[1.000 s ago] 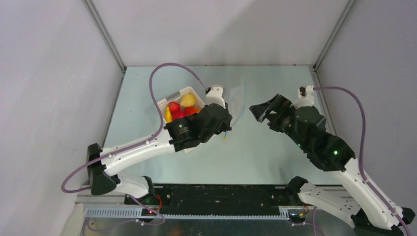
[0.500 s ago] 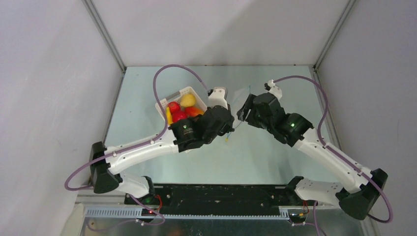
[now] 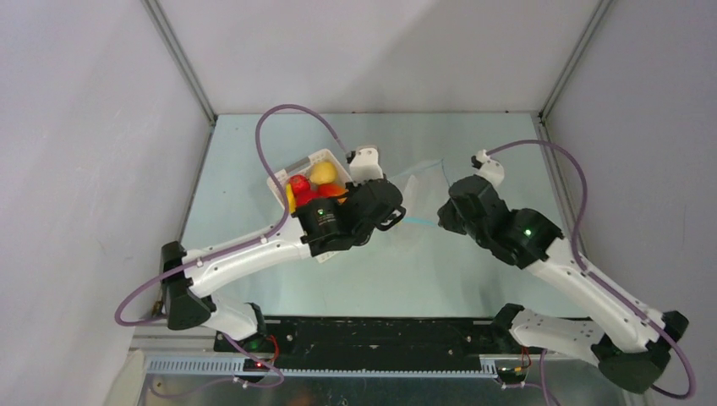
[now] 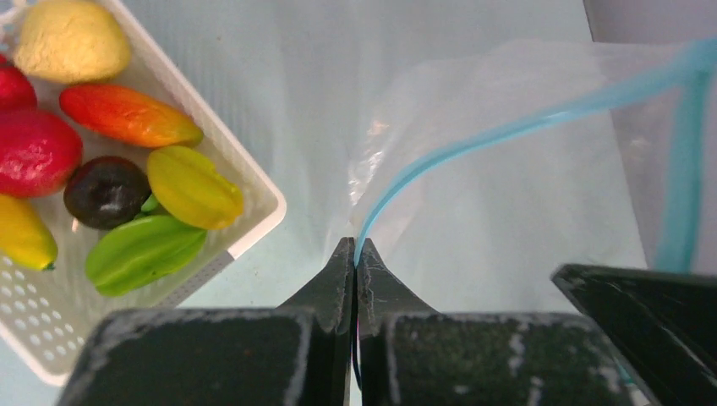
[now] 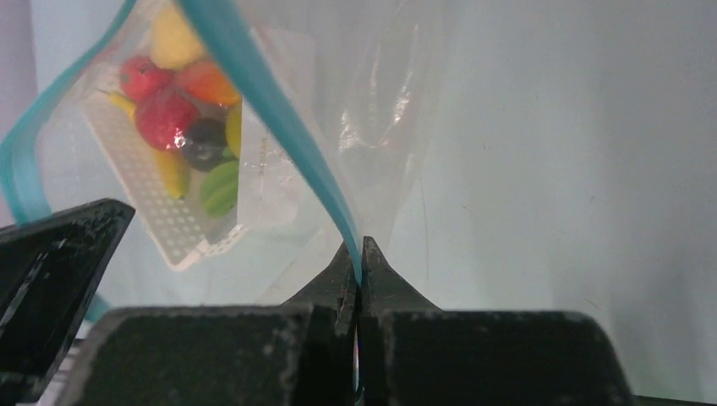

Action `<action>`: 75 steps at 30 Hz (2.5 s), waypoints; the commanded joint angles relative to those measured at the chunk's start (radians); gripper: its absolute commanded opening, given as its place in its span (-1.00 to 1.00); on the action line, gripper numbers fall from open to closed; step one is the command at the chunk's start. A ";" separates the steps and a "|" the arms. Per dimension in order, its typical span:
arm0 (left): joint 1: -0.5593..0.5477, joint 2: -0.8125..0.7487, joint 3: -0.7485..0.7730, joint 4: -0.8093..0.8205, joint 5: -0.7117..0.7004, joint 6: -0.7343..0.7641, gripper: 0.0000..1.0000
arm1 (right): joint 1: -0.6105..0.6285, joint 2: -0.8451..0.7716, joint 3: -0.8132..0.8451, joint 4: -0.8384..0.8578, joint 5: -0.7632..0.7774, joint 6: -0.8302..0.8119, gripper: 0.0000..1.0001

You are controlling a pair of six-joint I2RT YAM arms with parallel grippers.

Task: Place the food in the zip-top bag and seal the zipper
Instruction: Open the zipper of the food storage bag at the center of the board, then pick up the fake fruit from the bin.

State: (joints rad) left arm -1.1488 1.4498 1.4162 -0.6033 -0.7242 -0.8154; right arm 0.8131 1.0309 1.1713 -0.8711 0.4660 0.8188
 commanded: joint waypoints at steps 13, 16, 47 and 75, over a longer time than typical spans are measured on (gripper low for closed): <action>0.145 -0.297 -0.145 -0.168 -0.173 -0.096 -1.00 | -0.090 -0.379 -0.171 -0.024 -0.086 -0.108 -1.00; 0.145 -0.328 -0.152 -0.077 -0.081 0.013 -1.00 | -0.089 -0.352 -0.172 0.081 -0.183 -0.148 -1.00; 0.324 -0.610 -0.074 -0.913 -0.380 -0.199 -1.00 | 0.031 0.276 0.015 0.619 -0.471 -0.414 0.99; 0.585 -0.700 -0.427 -0.603 -0.103 -0.100 -1.00 | 0.103 0.923 0.327 0.478 -0.486 -0.622 0.99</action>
State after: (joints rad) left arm -0.5728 0.7433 0.9886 -1.2385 -0.8242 -0.9188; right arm 0.9211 1.9087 1.4338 -0.3496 -0.0204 0.2077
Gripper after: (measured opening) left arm 0.008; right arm 0.993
